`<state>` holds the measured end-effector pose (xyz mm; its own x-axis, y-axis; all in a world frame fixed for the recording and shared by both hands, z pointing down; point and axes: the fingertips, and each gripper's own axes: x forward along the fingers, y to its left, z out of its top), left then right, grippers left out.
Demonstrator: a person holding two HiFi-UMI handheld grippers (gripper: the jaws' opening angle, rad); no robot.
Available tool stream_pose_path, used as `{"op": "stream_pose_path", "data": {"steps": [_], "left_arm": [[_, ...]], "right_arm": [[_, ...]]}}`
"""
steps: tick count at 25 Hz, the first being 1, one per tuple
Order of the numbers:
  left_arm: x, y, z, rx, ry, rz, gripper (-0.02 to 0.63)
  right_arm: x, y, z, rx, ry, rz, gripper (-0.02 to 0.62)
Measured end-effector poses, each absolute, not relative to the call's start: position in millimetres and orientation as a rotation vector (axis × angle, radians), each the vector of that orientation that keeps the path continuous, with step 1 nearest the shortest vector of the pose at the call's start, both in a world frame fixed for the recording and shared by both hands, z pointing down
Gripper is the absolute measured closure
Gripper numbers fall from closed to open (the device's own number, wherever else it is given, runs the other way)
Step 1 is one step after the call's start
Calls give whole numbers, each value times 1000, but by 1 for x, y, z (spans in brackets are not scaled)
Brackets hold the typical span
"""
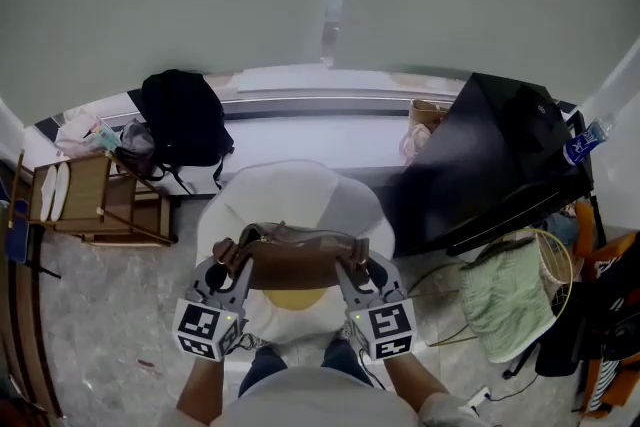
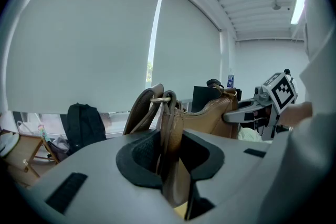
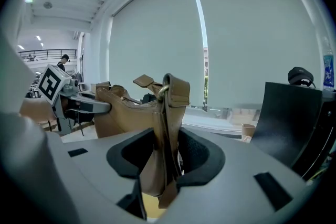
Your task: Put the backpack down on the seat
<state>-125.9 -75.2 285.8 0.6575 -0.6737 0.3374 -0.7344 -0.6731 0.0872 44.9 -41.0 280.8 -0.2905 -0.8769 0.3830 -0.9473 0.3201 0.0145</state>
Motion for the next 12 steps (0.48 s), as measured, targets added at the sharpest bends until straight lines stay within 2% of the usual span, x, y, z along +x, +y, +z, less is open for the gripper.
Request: {"op": "stream_pose_path", "data": {"steps": [12], "left_arm": [[-129,-108,346,2594,-1108,443,503]], "right_arm": [[43,-78,341,1595,-2231,396,434]]}}
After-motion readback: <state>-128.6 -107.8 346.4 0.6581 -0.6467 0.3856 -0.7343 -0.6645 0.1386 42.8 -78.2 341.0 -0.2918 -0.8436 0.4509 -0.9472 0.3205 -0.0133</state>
